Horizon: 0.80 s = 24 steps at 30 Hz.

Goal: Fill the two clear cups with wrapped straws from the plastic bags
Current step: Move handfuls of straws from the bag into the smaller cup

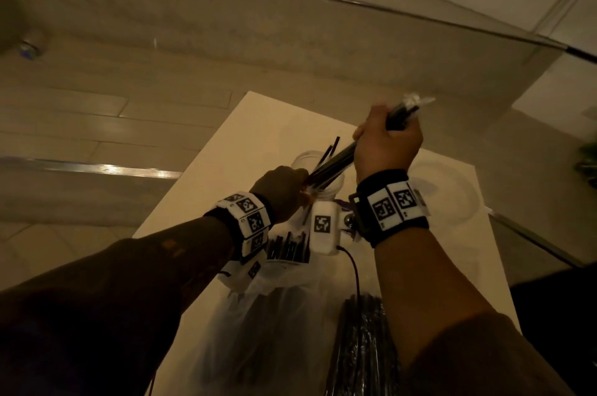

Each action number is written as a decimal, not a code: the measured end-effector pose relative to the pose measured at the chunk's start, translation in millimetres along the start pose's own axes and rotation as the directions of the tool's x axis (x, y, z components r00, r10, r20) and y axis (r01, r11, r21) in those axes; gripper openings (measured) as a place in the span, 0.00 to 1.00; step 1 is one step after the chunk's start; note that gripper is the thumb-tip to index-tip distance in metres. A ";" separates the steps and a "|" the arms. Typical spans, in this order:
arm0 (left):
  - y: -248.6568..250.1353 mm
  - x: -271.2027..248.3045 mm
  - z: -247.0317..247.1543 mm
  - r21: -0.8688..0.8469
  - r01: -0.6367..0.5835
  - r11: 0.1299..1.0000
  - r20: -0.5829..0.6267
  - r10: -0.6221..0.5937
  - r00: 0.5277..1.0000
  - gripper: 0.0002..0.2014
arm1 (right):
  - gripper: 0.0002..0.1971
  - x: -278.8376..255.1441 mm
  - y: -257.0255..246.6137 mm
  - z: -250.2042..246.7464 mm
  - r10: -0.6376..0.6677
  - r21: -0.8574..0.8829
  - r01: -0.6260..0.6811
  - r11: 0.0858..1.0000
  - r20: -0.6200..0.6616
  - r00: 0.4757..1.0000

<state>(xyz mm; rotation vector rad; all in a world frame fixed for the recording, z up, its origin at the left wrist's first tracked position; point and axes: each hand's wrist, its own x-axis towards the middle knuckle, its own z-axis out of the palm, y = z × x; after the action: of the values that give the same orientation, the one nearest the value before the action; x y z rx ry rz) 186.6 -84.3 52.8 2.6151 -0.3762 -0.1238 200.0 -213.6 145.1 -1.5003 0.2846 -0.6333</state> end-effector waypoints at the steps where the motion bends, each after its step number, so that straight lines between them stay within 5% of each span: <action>1: 0.0 -1.4 0.6 -0.009 0.010 1.000 -0.008 -0.010 1.000 0.12 | 0.09 1.6 1.7 -0.5 0.011 -0.003 -0.011 1.000 -0.020 1.000; 6: 2.6 -1.4 -2.6 -0.033 0.007 0.999 0.001 -0.007 1.000 0.19 | 0.08 25.9 -4.0 -1.1 -0.045 -0.010 0.044 0.999 -0.110 0.993; 12: 9.7 0.6 2.4 -0.057 -0.003 0.998 0.005 0.003 1.000 0.17 | 0.09 -14.2 51.7 4.6 0.119 -0.247 -0.082 0.965 0.138 0.983; 16: 13.5 2.0 1.5 -0.049 -0.039 0.998 0.001 0.040 0.999 0.14 | 0.18 -24.5 64.6 -7.1 0.154 -0.305 -0.093 0.948 0.183 0.971; 21: 14.3 1.9 5.9 -0.069 -0.025 0.997 -0.035 0.023 0.999 0.18 | 0.30 -7.9 39.2 -18.2 -0.161 -0.364 0.222 0.905 0.190 0.968; 24: 18.4 1.6 7.4 -0.037 -0.048 0.998 -0.019 0.047 0.999 0.16 | 0.23 -1.8 48.5 -14.2 -0.128 -0.586 0.448 0.675 0.506 0.853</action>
<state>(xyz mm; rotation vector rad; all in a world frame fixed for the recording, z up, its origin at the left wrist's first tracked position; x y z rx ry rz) 182.5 -103.6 55.2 2.5670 -0.4250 -0.0901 201.0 -226.8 96.3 -2.4106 -0.1011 -0.4389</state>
